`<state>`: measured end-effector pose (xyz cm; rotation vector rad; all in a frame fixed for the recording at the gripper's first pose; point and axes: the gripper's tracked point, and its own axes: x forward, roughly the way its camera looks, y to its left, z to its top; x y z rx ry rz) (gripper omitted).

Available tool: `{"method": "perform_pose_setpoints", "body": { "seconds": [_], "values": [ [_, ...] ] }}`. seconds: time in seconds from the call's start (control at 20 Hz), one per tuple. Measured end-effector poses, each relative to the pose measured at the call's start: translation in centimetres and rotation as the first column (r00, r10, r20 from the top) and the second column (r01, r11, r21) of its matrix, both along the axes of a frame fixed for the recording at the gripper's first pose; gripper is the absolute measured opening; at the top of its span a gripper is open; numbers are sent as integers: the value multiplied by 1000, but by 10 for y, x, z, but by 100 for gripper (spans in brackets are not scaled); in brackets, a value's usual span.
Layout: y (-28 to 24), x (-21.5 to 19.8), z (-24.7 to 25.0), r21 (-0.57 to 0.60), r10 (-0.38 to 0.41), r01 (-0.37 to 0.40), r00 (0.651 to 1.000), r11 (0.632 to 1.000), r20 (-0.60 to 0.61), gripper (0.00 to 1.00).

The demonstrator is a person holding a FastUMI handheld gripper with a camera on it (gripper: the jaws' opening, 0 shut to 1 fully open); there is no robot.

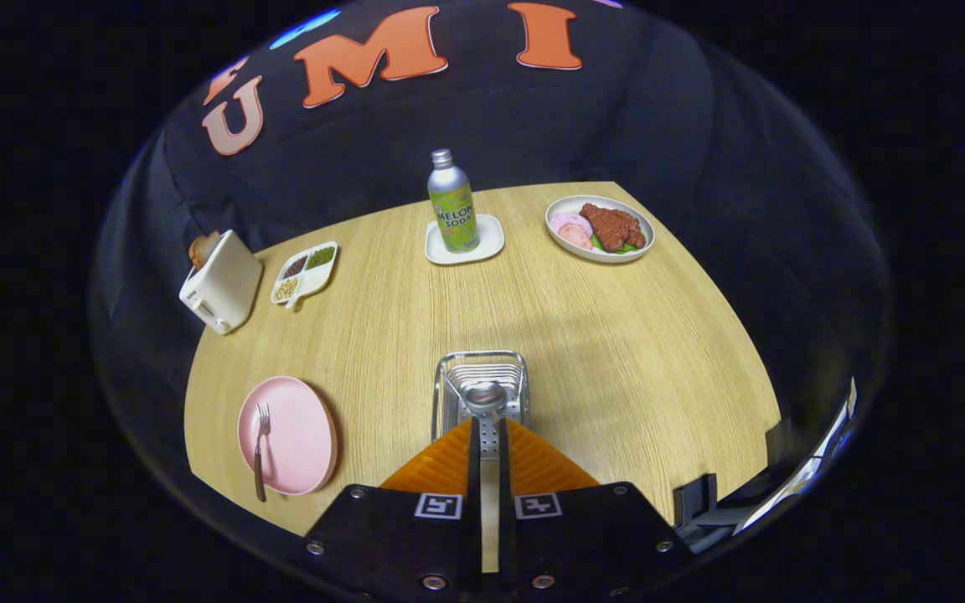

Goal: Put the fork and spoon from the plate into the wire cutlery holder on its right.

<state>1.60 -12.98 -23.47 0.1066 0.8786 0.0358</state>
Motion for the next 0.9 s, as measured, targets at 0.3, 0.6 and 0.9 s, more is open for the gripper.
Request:
{"method": "perform_pose_setpoints", "body": {
  "seconds": [0.3, 0.6, 0.9],
  "values": [
    [23, 24, 62, 32, -20, 11, 956, 999, 291, 12],
    [62, 21, 127, 25, -7, -7, 846, 1000, 533, 52],
    [98, 15, 174, -31, 6, 19, 758, 999, 652, 80]
  ]
}}
